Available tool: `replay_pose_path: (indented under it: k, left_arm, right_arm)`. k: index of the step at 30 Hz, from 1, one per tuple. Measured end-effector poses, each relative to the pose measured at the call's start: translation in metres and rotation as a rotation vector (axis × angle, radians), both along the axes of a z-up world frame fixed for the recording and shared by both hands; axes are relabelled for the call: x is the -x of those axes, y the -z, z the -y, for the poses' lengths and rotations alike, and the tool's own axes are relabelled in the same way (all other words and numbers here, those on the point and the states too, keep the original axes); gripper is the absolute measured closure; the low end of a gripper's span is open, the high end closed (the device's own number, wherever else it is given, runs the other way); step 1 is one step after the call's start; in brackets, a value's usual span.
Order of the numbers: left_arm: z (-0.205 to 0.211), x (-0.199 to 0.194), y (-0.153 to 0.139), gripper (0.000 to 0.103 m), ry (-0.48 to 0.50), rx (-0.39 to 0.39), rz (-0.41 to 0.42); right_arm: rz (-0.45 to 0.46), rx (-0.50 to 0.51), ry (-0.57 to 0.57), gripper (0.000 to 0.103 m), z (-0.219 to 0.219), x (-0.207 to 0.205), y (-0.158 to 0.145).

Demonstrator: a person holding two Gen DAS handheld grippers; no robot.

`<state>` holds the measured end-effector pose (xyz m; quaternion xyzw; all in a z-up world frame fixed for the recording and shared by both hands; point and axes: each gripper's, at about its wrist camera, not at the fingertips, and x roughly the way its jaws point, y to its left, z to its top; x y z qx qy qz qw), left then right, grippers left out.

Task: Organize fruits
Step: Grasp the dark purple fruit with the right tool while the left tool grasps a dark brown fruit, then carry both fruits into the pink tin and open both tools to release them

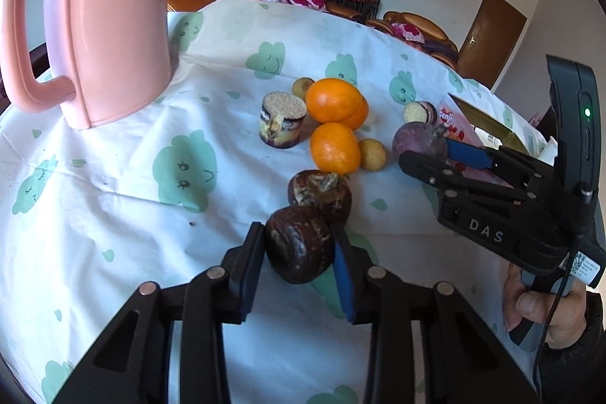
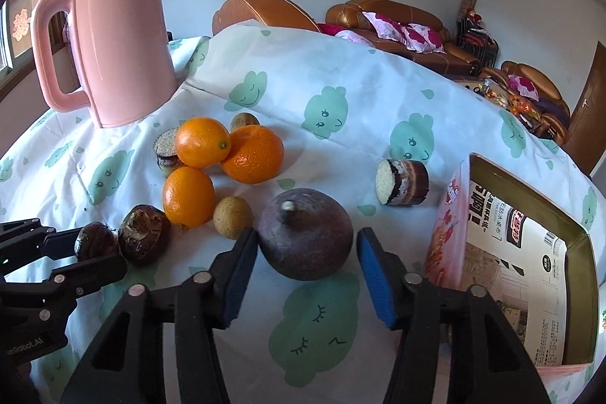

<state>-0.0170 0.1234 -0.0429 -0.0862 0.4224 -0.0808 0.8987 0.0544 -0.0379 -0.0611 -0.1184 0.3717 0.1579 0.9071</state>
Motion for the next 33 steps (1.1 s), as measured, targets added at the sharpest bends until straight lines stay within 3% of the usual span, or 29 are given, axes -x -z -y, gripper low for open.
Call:
replay_pose_path:
  k: [2,7,10,13,17,25,28,33]
  left_arm:
    - [-0.003,0.004,-0.003,0.067,-0.028,-0.017,0.024]
    - [0.004,0.019,-0.03,0.067,-0.078,-0.081,0.151]
    - [0.015,0.019,-0.049,0.067,-0.058,-0.07,0.215]
    - [0.035,0.011,-0.062,0.067,-0.022,-0.067,0.255]
    - [0.069,-0.005,-0.068,0.067,0.048,-0.026,0.268]
    - [0.156,-0.033,-0.071,0.067,0.191,-0.001,0.275]
    - [0.184,-0.045,-0.068,0.067,0.226,0.006,0.258]
    - [0.224,-0.061,-0.054,0.067,0.285,0.007,0.193]
  right_arm:
    - [0.012,0.004,-0.006,0.049,0.0,0.005,0.0]
    - [0.061,-0.12,-0.014,0.049,0.021,0.018,-0.022]
    - [0.118,-0.194,0.009,0.049,0.044,0.027,-0.045]
    - [0.189,-0.201,0.068,0.049,0.073,0.039,-0.063]
    - [0.222,-0.197,0.173,0.049,0.122,0.043,-0.065]
    - [0.138,-0.219,0.31,0.049,0.203,0.032,-0.048]
    - [0.111,-0.242,0.32,0.049,0.216,0.03,-0.044]
    - [0.101,-0.198,0.312,0.049,0.216,0.029,-0.038]
